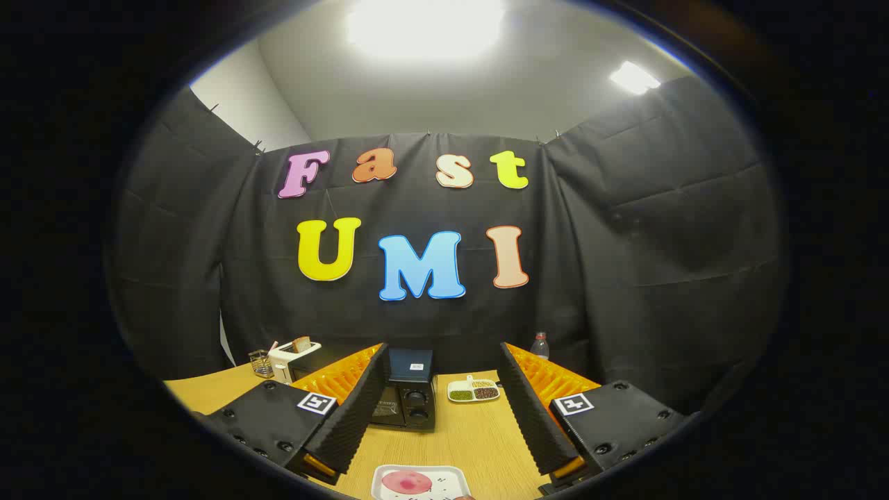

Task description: Open the toaster oven, put the food inside, and close the toaster oven door.

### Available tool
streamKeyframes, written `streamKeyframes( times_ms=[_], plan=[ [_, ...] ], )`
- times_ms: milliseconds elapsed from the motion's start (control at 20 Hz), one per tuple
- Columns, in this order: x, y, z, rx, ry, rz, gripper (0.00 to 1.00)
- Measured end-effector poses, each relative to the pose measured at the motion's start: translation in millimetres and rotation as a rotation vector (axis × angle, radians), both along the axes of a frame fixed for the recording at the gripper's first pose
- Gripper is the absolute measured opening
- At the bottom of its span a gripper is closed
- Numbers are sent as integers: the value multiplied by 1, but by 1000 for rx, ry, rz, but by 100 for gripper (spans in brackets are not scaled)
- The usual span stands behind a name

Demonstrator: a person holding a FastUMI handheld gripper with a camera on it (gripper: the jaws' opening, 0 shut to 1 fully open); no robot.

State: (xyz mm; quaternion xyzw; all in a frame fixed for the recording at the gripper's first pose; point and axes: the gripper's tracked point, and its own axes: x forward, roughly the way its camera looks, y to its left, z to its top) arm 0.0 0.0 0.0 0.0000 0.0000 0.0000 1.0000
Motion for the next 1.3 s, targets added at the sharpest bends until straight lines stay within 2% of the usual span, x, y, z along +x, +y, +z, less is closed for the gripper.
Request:
streamKeyframes(
  times_ms=[1300],
  plan=[
    [0,19,-6,-1,20,48,98]
  ],
)
